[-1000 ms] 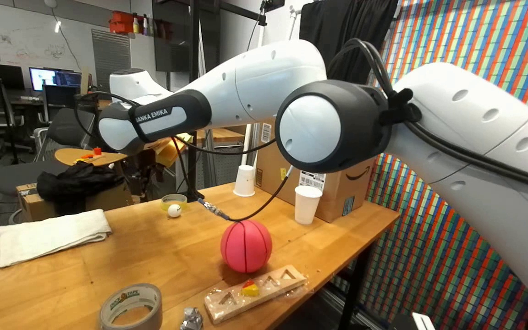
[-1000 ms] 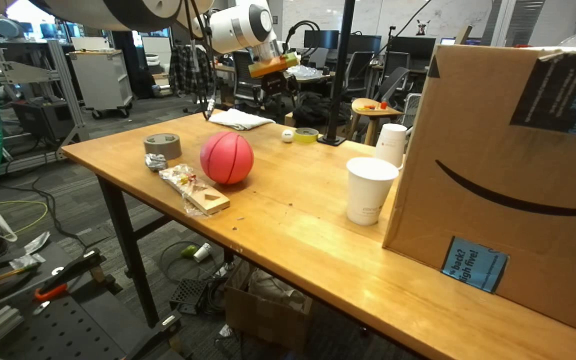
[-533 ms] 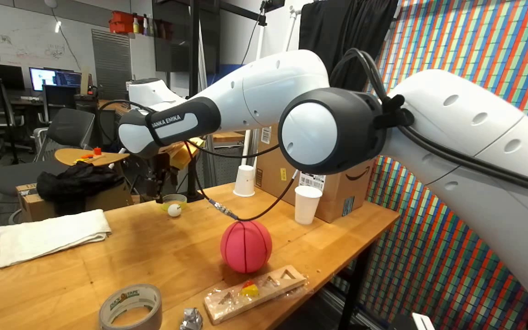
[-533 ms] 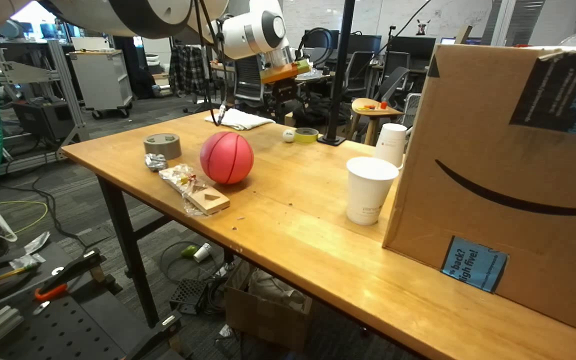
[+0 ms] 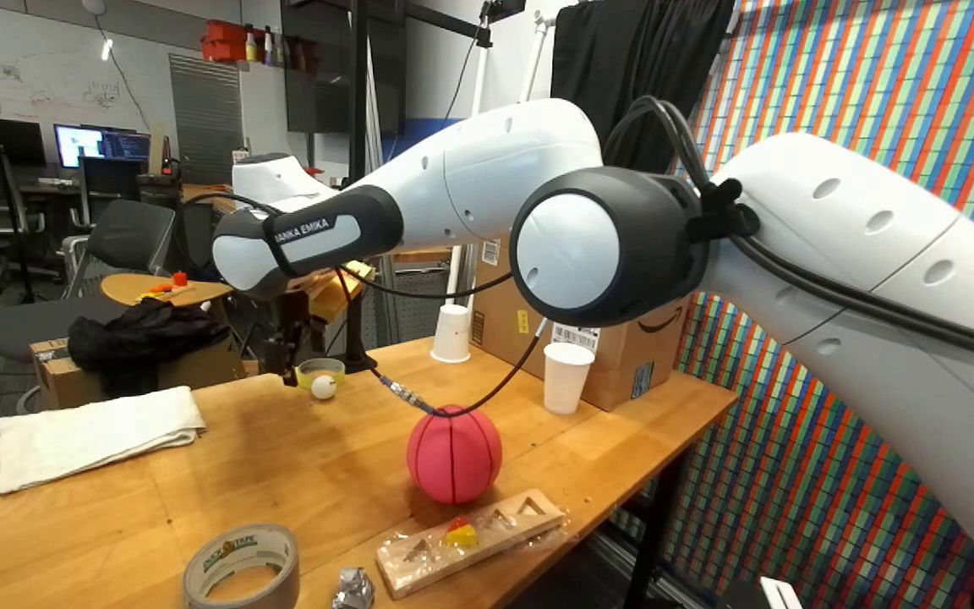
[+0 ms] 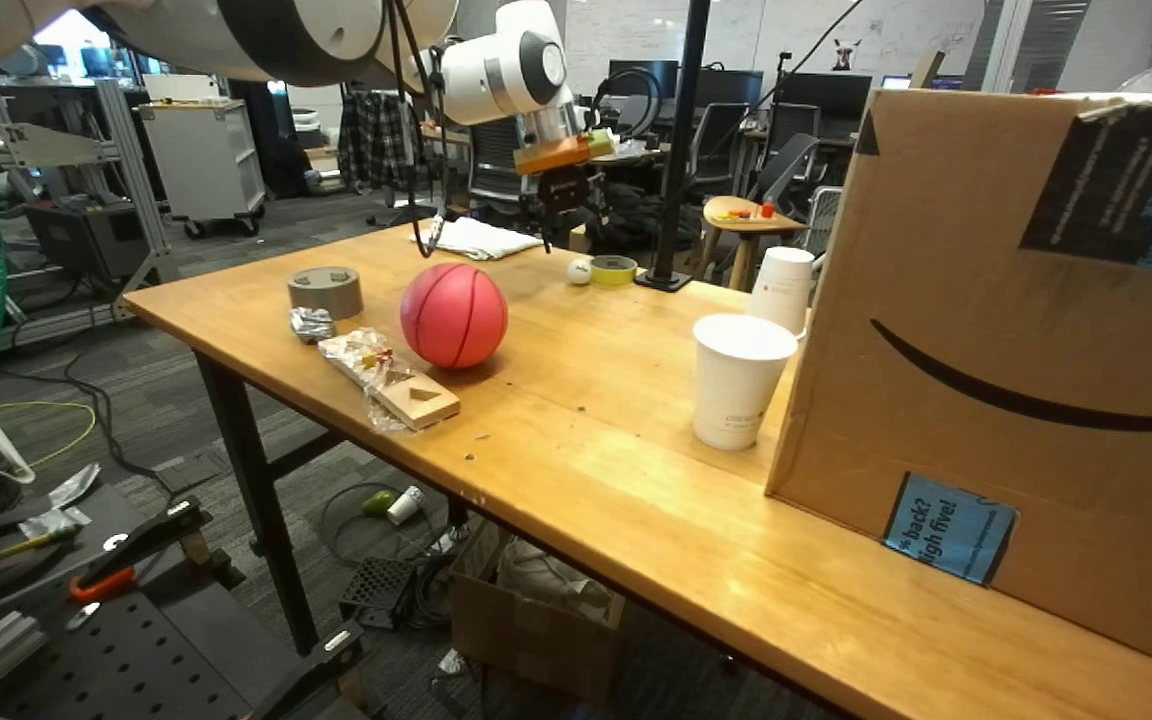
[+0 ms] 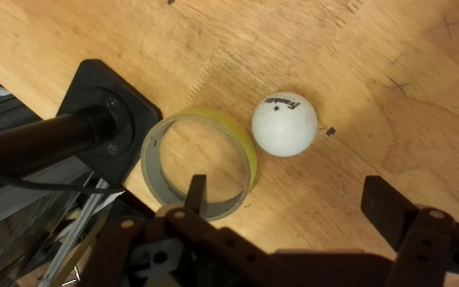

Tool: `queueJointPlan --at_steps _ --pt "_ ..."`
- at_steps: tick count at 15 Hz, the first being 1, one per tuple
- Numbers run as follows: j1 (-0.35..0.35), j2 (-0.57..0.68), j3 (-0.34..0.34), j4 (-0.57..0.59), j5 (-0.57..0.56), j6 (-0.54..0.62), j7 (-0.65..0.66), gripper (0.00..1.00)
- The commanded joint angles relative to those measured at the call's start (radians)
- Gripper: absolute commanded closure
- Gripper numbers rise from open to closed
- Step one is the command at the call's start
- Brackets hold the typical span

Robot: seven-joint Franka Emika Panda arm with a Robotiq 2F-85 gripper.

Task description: Move the seal tape and pick up the white ball and put it in the cup, then pick up the red ball and place it on the seal tape

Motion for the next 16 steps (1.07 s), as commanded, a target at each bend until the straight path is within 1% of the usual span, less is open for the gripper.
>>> queueJointPlan --at_steps 1,6,16 --pt "-0.016 0.012 -0.005 0.037 0.009 -0.029 -0.002 0.0" --pt "-0.035 0.001 0.006 0.008 0.017 -0.033 0.003 0.0" --pt "-0.035 0.013 0.012 -0.007 0.013 -0.035 0.008 0.0"
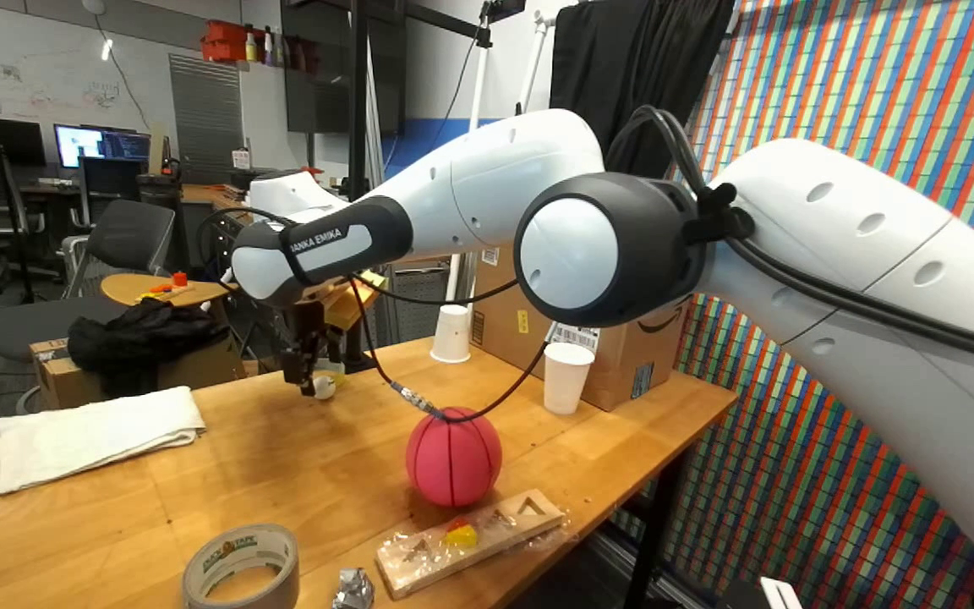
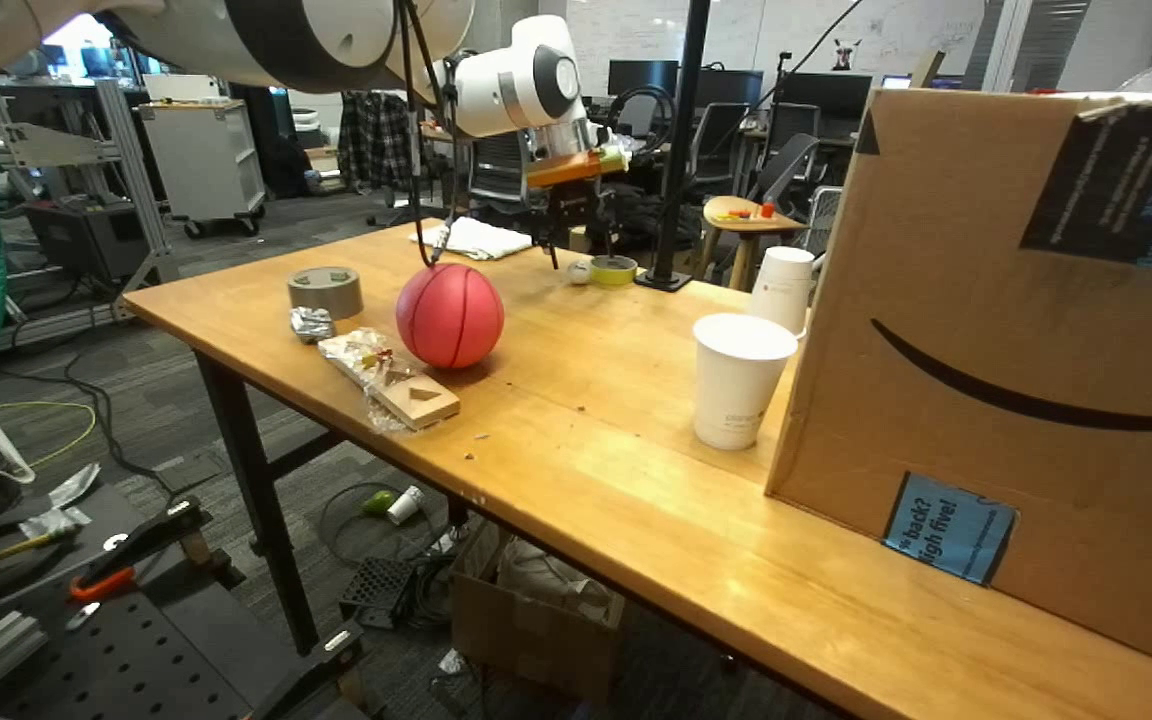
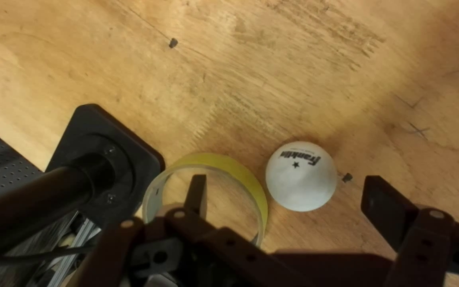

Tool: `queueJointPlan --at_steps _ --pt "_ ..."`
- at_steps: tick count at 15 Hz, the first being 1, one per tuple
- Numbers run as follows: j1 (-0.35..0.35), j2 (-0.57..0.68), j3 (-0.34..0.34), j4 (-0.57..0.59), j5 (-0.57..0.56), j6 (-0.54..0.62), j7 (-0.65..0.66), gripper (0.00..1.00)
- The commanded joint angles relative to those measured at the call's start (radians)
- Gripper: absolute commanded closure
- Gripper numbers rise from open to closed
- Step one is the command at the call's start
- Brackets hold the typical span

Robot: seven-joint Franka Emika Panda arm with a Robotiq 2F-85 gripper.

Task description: Move the seal tape and pick up the white ball and put it in the cup, then pick up the red ball and place it on the seal tape

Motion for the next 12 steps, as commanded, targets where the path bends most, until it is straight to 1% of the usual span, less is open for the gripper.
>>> queueJointPlan --at_steps 1,3,7,8,10,11,12 --pt "-0.004 0.002 0.007 0.012 0.014 -0.016 0.004 0.0" --pt "-0.001 0.005 0.009 0.012 0.013 -0.015 0.003 0.0" --pt "0.0 0.007 0.015 0.011 0.014 -0.018 0.002 0.09" --pt "0.0 0.008 0.017 0.009 0.014 -0.018 0.002 0.08" --pt "-0.001 0.009 0.018 0.006 0.014 -0.02 0.002 0.09" --pt "-0.001 0.01 0.018 0.005 0.013 -0.021 0.002 0.12" --pt "0.017 0.013 -0.015 0.011 0.044 -0.024 -0.008 0.15"
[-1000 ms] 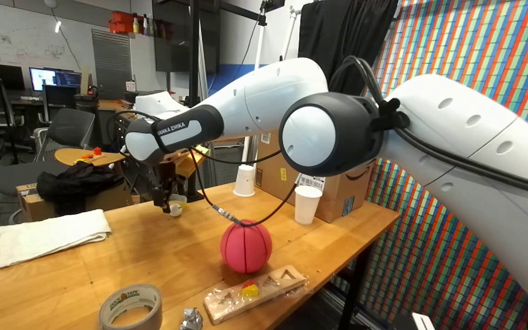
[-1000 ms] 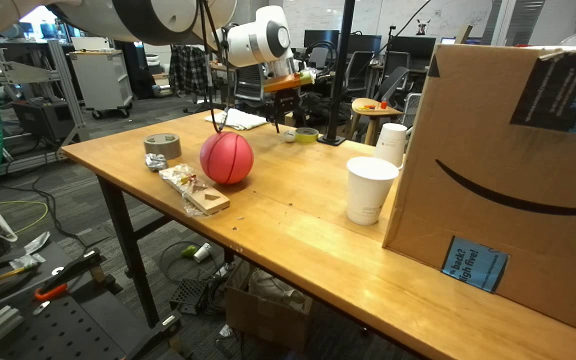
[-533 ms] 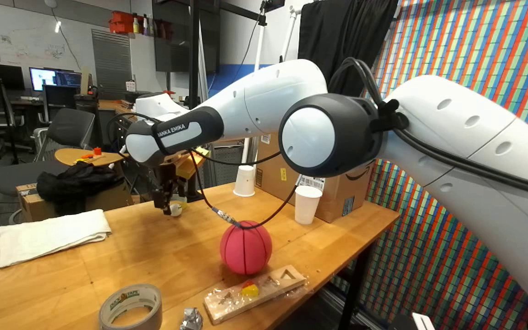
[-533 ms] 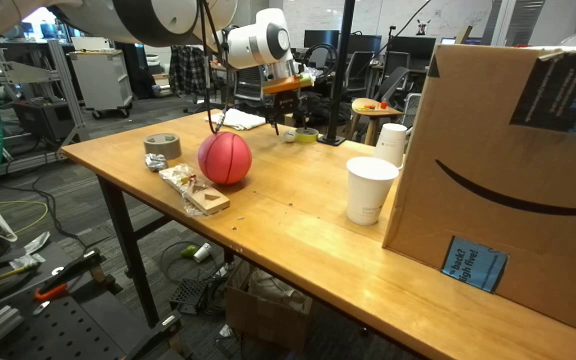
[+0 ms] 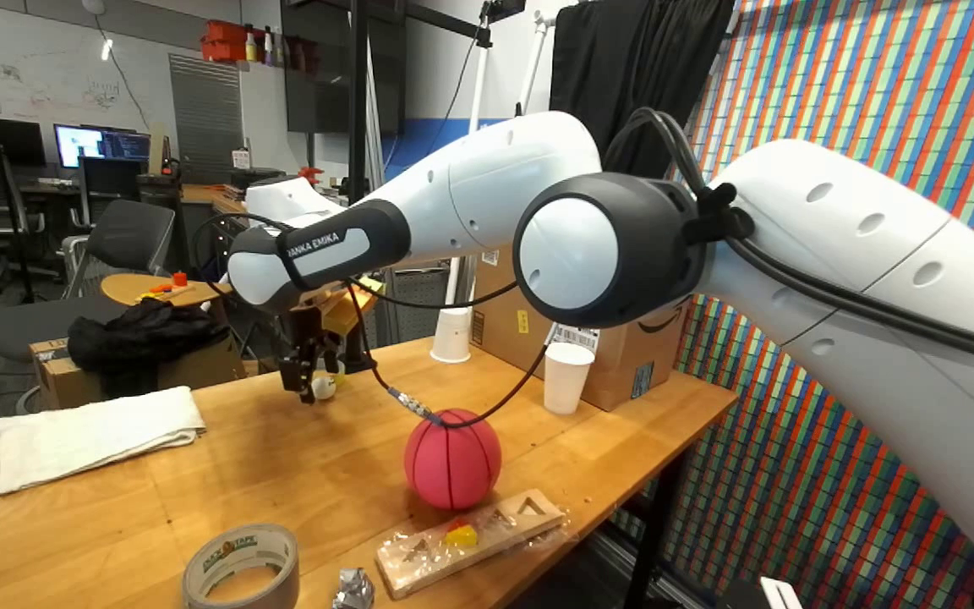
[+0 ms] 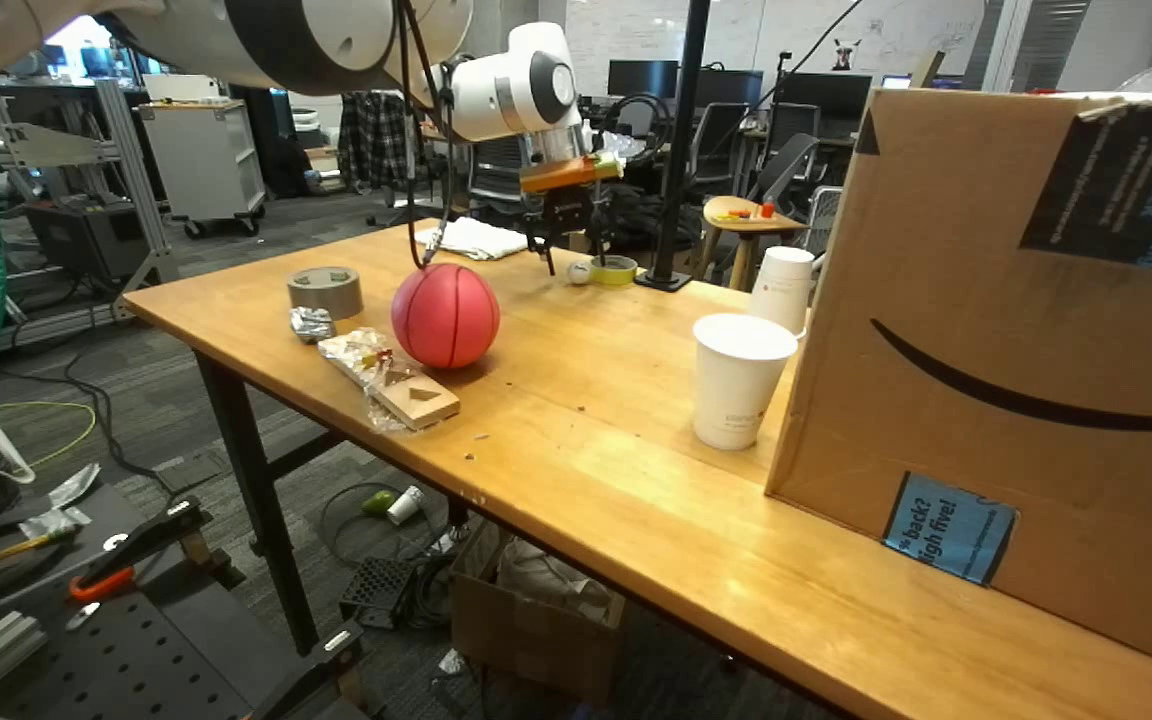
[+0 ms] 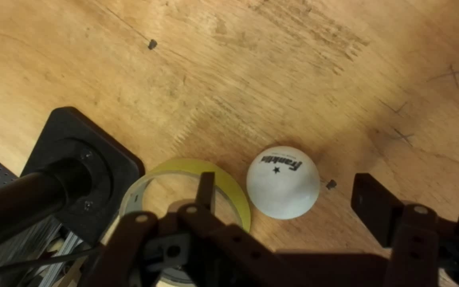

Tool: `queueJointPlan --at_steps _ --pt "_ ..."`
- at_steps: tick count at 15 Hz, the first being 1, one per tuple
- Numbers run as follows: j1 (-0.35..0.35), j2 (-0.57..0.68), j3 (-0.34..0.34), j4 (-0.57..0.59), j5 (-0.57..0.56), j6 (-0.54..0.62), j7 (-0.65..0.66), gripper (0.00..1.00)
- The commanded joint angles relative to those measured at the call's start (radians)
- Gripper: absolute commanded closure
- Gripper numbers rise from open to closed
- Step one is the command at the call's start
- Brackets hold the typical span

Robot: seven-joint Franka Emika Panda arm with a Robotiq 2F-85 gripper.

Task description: Move the seal tape and pick up the white ball and put it in the cup, then pick up the red ball and place it on the seal tape

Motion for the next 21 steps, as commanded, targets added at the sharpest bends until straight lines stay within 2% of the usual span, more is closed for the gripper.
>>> queueJointPlan --at_steps 1,2,4,7,21 --pt "0.016 0.011 -0.028 0.025 0.05 -0.019 -0.009 0.22" --pt "0.017 0.014 -0.031 0.026 0.059 -0.02 -0.008 0.36" --pt "0.003 0.011 -0.012 0.025 0.041 -0.022 -0.001 0.55" --pt "0.002 0.011 -0.011 0.028 0.043 -0.026 -0.002 0.78" --pt "0.017 -0.021 -0.011 0.04 0.023 -0.03 -0.005 0.78"
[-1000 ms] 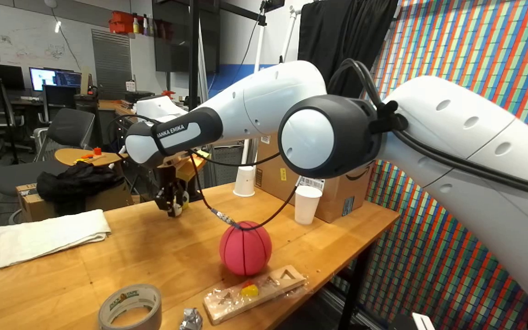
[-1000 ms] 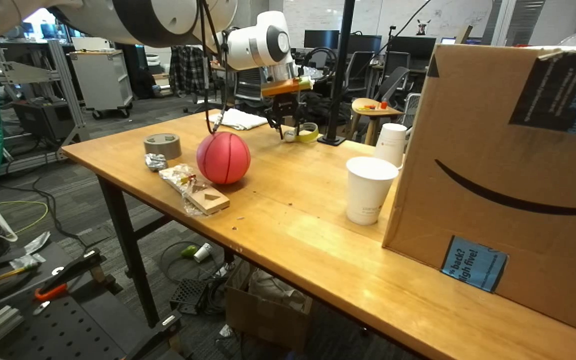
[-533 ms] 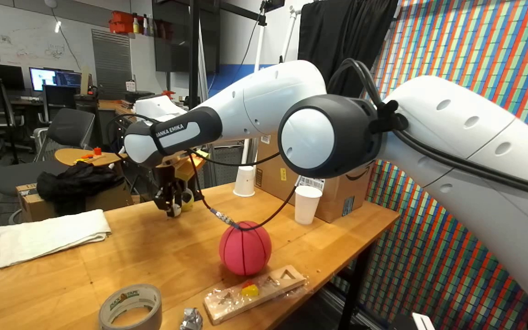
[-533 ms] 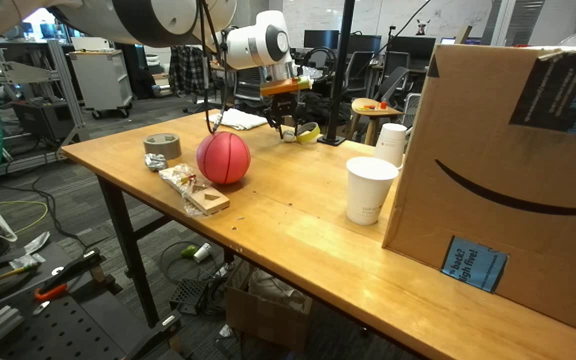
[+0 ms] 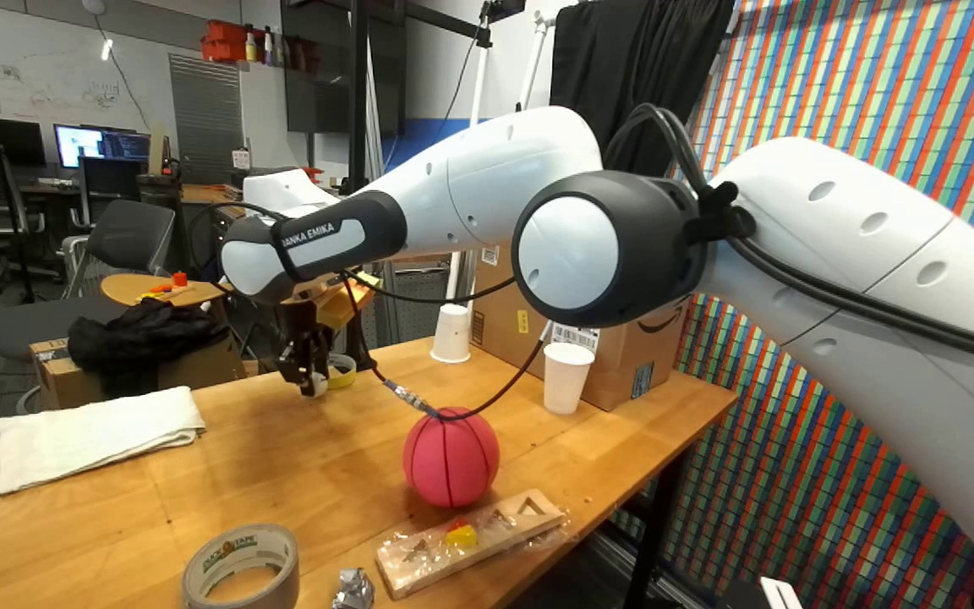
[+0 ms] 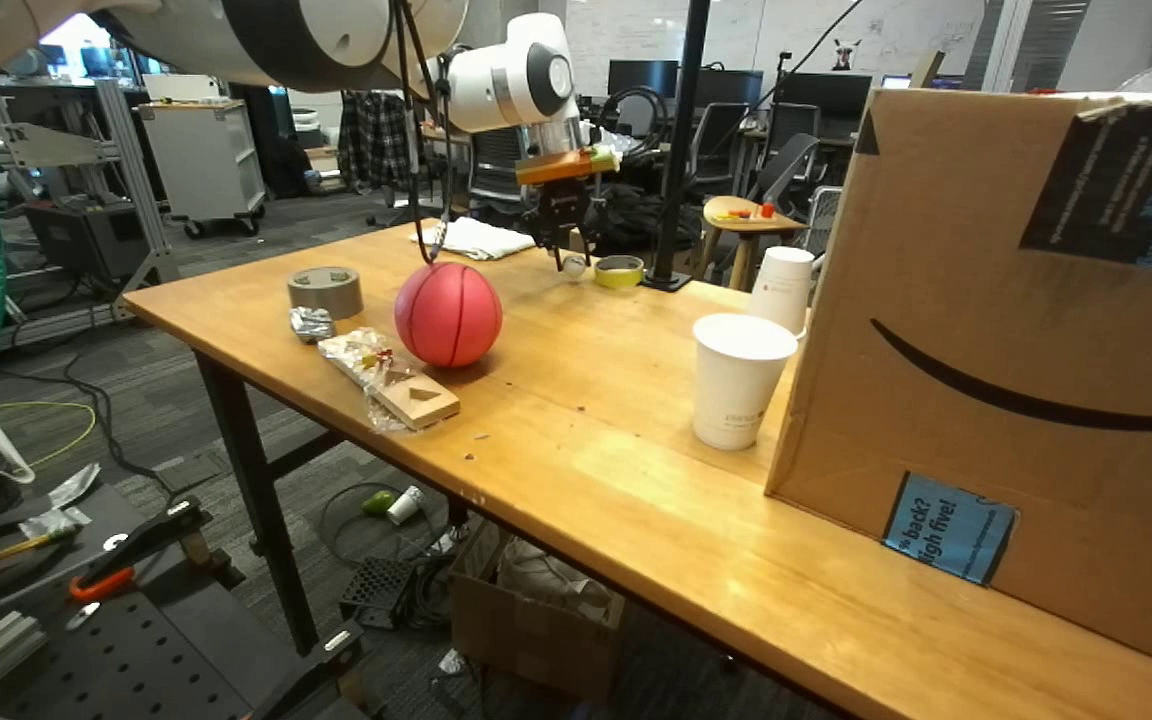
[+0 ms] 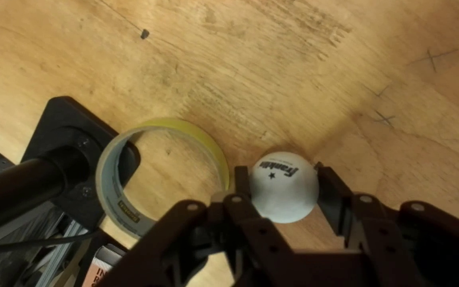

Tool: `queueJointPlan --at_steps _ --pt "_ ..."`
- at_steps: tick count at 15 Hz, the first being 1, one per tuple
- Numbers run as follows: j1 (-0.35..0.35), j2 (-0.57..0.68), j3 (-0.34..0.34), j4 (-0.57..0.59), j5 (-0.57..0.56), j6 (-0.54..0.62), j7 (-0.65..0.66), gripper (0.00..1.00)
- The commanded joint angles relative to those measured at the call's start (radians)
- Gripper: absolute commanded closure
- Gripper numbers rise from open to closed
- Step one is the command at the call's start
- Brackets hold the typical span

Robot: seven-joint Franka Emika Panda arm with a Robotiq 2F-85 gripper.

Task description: Move the seal tape and pick up the white ball and put it in the cup, then pick up the red ball and place it on the seal tape

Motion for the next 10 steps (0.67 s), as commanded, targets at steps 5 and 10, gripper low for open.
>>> queueJointPlan --at_steps 5,10 --pt "0.018 -0.034 -0.015 0.048 -0.036 -0.029 -0.02 0.78" --pt "0.024 -0.071 -0.028 0.062 -0.089 -0.059 -0.039 0.78"
